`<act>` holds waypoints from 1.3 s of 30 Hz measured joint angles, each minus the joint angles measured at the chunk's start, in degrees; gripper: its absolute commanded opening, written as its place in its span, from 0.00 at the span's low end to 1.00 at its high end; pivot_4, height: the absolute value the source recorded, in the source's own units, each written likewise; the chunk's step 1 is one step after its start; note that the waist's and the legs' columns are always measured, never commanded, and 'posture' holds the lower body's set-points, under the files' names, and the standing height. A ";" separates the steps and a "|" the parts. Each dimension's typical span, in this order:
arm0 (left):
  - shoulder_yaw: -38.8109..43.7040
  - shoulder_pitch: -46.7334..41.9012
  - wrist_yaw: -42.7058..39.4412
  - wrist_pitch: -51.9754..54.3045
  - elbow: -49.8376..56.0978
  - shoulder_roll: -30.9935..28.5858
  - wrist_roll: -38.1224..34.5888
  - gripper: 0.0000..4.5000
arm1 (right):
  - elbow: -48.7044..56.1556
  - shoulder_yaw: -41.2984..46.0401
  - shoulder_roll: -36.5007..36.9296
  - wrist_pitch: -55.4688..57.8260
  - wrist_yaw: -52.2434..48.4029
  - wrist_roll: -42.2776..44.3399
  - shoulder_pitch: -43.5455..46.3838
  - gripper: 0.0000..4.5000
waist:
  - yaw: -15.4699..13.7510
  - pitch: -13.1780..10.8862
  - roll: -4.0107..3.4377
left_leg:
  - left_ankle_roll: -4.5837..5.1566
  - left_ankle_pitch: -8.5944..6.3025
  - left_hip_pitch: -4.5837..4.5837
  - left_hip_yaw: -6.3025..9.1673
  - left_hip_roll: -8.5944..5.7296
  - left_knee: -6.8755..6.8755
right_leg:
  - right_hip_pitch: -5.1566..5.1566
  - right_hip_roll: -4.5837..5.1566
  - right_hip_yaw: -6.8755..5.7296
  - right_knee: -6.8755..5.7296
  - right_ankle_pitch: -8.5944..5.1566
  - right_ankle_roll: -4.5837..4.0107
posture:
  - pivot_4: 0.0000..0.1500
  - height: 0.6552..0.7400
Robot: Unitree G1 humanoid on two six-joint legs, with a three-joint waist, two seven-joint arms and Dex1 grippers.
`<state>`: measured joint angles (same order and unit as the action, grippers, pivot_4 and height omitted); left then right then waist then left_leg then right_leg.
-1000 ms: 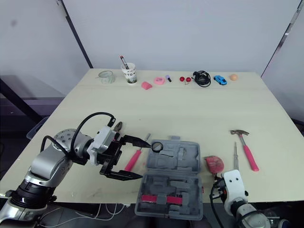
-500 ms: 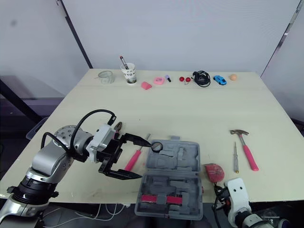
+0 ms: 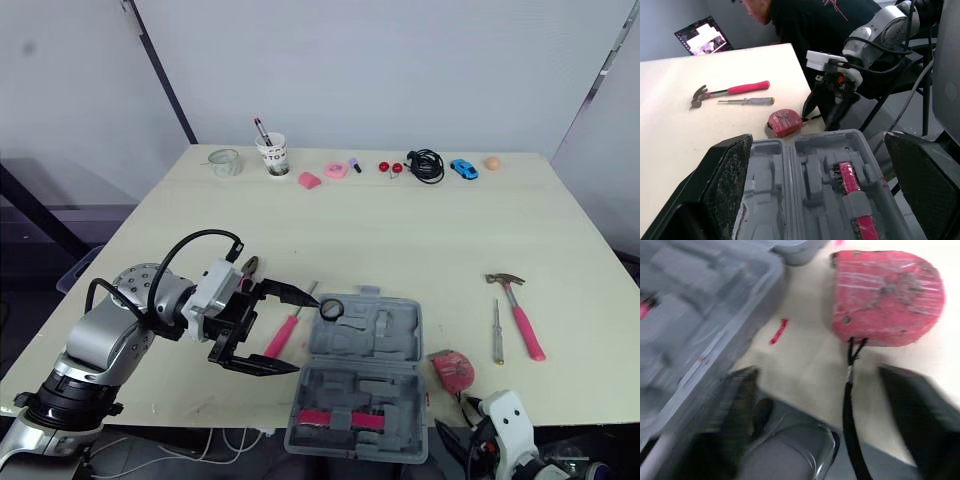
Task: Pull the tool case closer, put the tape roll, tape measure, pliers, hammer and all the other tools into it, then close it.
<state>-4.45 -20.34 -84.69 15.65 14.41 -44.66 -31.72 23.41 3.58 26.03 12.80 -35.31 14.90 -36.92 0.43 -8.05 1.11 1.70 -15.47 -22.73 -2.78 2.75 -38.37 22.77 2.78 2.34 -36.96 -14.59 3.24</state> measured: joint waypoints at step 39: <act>4.07 5.80 1.48 -2.08 1.32 -1.30 -1.12 1.00 | -33.72 -12.39 26.48 -21.44 -50.36 -5.91 51.69 0.99 | -0.05 -0.22 0.03 | 0.00 0.01 0.00 -0.13 -0.05 -0.08 | -0.09 -0.10 0.00 0.00 0.15 0.22 | 1.00 1.00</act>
<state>-0.38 -14.55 -83.21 13.57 15.72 -45.95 -32.85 -10.30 -8.80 52.52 -8.64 -85.67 8.99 14.77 0.38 -8.26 1.13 1.71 -15.47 -22.73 -2.91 2.70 -38.45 22.68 2.68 2.34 -36.96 -14.44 3.46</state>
